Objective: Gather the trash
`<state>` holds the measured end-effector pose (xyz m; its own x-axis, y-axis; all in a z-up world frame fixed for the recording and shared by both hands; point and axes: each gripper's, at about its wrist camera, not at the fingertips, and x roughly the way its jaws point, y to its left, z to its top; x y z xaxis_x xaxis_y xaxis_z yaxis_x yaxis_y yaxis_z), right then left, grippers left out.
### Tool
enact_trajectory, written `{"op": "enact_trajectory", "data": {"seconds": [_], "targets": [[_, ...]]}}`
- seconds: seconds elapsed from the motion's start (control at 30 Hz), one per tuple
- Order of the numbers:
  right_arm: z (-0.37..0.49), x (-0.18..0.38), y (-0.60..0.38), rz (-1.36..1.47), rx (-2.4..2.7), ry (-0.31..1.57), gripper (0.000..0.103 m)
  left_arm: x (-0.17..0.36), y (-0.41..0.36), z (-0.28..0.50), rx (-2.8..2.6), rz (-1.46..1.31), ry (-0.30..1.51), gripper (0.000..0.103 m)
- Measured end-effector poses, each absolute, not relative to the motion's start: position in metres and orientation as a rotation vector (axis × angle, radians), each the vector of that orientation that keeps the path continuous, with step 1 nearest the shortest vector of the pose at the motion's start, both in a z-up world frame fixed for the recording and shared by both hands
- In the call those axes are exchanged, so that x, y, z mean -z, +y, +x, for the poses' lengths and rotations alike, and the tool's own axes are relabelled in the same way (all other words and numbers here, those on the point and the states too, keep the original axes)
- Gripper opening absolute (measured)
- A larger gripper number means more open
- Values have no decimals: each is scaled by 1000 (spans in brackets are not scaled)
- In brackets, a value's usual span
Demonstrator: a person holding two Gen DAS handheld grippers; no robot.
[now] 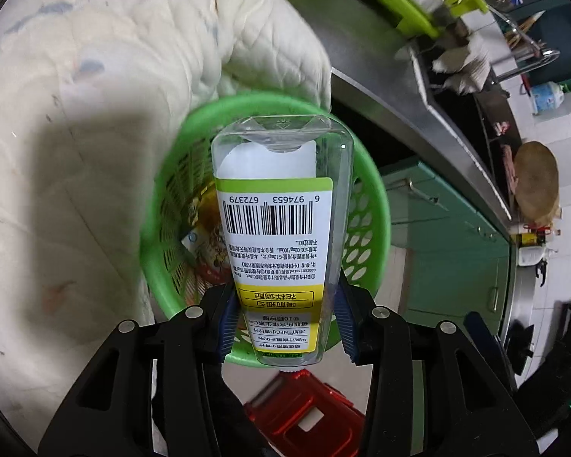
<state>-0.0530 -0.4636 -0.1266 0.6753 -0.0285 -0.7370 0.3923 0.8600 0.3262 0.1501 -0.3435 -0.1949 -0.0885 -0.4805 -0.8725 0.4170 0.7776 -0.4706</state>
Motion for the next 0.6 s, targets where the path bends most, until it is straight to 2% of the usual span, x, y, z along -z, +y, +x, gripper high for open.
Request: {"op": "enact_trajectory", "data": {"seconds": [0.27, 0.43, 0.6], "targets": [[-66, 125, -460, 509, 242, 788, 82, 216, -344, 148, 708, -57, 1513, 46], [-68, 122, -458, 515, 239, 782, 82, 211, -342, 148, 714, -63, 1499, 67], [-67, 116, -453, 516, 227, 766, 83, 197, -336, 152, 727, -85, 1479, 67]]}}
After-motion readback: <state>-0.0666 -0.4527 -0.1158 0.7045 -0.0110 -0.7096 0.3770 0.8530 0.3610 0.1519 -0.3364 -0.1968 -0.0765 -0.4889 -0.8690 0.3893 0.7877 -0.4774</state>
